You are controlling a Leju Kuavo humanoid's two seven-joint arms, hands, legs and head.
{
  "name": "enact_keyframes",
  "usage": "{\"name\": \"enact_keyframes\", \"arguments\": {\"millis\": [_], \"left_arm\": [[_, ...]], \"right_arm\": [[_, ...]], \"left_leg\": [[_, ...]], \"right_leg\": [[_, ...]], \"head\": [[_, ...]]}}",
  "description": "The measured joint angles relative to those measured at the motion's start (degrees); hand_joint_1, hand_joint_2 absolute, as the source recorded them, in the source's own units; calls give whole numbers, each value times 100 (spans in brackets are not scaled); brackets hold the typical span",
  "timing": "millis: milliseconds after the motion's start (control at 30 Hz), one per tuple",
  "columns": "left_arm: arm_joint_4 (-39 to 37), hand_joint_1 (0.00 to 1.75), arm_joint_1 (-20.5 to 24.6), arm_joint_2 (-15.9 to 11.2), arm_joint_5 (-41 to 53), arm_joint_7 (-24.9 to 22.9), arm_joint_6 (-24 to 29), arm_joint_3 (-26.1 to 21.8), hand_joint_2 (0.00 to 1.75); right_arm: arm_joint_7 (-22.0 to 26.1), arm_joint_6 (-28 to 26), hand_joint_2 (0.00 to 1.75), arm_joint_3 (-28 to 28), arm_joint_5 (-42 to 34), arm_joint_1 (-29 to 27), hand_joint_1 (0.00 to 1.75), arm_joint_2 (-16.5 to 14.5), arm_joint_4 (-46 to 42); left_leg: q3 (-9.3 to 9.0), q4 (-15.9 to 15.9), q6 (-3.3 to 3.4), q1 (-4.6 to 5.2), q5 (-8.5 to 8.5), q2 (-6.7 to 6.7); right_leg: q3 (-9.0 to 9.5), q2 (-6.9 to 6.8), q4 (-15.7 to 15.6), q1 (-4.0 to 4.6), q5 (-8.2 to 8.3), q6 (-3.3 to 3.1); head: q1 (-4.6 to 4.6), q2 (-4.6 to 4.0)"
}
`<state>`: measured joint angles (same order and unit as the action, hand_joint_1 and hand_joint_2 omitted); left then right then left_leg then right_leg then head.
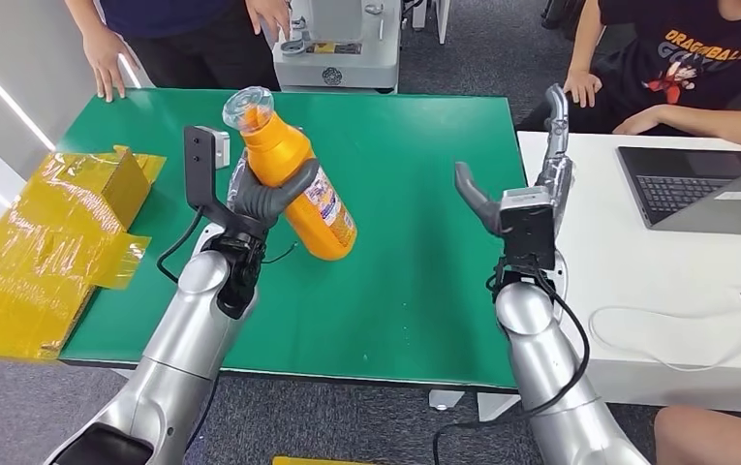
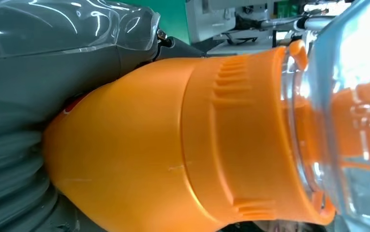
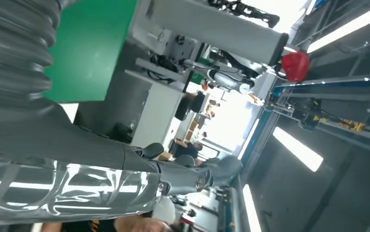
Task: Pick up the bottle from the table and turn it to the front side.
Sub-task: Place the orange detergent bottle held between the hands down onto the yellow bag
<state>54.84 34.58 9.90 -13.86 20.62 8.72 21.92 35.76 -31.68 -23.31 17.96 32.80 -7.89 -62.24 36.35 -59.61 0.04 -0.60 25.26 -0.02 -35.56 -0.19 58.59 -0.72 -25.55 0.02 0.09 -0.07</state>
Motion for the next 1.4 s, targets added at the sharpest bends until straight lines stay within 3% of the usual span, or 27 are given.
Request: {"name": "enact_keyframes", "arguments": {"millis": [300, 667, 1100, 1400], "left_arm": [[0, 175, -130, -259, -32, 110, 47, -136, 175], [170, 175, -286, -638, -66, 141, 256, -227, 175], [857, 175, -634, -1319, 133, 101, 567, -482, 175], [920, 175, -438, -1691, 1037, -88, 693, -581, 175]], "right_arm": [[50, 30, 175, -234, -435, -1019, 0, 162, -1362], [60, -317, 175, -632, -1497, -1676, 0, 280, -2622], [-69, -228, 175, -1056, -1736, -2875, 0, 376, -3553], [-309, 211, 175, -1133, -1541, -3317, 0, 349, -3791]], "left_leg": [[0, 5, -6, 0, 4, 1], [0, 5, -6, -1, 4, 2], [0, 8, -17, -4, 11, 2], [-2, 7, -17, -4, 10, 5]], "right_leg": [[0, 0, 1, 0, -4, -4], [0, 0, 1, 1, -5, -5], [-2, -1, 2, 3, -14, -17], [-2, 1, 2, 3, -14, -17]], "head": [[-1, 0], [-2, 0], [-1, 0], [0, 0]]}}
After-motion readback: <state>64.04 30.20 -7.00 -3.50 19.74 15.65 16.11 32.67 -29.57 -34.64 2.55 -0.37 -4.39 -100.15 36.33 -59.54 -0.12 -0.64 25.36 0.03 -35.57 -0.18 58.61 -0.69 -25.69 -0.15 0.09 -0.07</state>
